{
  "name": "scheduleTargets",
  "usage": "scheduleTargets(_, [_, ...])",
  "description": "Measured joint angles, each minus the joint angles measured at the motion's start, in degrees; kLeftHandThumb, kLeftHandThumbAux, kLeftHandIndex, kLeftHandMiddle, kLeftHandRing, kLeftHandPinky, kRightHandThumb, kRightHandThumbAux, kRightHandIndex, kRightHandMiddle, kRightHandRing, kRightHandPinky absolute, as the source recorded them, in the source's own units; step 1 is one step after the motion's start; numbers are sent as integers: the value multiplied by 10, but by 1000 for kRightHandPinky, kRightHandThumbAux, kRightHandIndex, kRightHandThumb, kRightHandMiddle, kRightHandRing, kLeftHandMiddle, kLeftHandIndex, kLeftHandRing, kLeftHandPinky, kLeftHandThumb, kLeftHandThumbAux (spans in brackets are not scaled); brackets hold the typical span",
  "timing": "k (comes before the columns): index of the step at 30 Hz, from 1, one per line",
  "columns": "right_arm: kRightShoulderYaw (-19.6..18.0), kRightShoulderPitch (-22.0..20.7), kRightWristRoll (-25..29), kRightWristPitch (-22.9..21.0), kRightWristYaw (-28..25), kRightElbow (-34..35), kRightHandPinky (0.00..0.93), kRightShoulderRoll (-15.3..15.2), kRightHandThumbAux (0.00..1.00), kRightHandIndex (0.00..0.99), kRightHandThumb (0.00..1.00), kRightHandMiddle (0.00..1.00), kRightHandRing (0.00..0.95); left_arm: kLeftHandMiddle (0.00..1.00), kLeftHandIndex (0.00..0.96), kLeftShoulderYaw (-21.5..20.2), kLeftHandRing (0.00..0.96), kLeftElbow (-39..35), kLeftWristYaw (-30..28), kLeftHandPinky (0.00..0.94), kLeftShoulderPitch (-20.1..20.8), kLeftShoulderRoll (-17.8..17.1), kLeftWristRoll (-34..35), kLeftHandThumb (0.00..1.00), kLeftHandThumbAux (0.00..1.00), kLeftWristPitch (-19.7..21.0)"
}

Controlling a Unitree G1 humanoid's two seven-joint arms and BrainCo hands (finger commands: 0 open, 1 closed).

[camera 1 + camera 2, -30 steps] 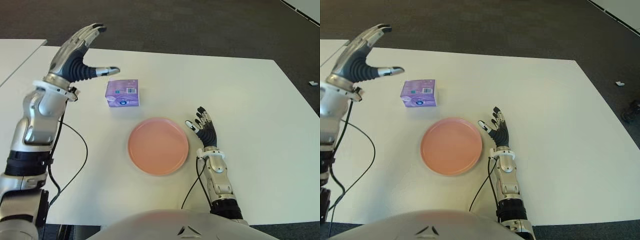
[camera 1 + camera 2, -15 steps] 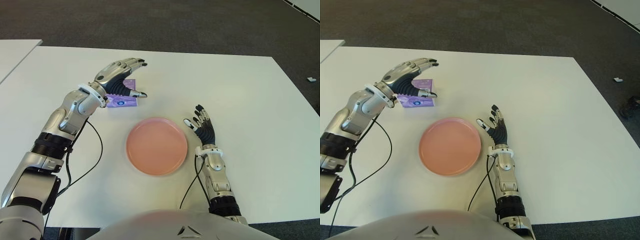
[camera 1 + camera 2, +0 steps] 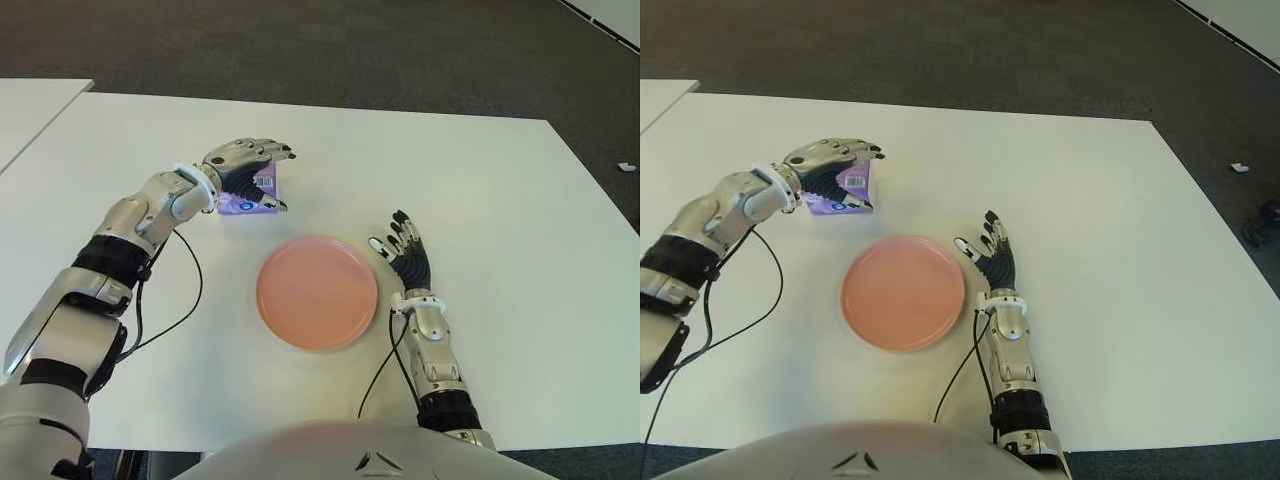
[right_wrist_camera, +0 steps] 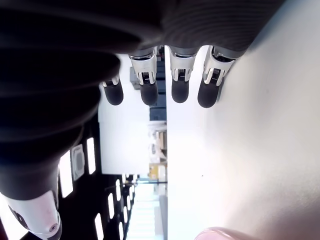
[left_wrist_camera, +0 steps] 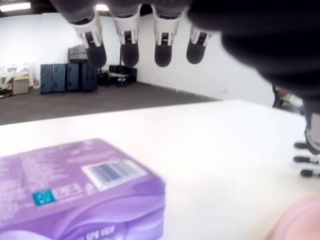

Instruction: Put the tissue paper into the plate.

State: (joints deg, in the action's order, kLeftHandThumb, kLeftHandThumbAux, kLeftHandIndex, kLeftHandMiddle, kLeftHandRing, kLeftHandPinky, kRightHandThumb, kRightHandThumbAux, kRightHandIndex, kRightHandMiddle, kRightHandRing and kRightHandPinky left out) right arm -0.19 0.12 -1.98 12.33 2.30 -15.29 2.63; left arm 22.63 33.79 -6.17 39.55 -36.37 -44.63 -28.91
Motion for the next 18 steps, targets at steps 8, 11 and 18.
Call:
scheduleTargets(8, [-1, -5, 0, 3, 1, -7, 22, 0, 694, 0, 43, 0, 0, 0, 0, 46, 0, 95, 31, 0, 58, 27, -36, 71, 389, 0])
scheduleTargets(11, [-2, -7, 0, 3, 2, -9, 20, 0, 694, 0, 46, 0, 0, 0, 0, 61, 0, 132, 46, 0, 73, 38, -44, 69, 385, 0])
scheduleTargets(18, [-3, -8, 1, 8, 2, -16, 17, 0, 687, 0, 49, 0, 0, 0, 0, 107, 0, 214, 105, 0, 103, 62, -84, 68, 376, 22])
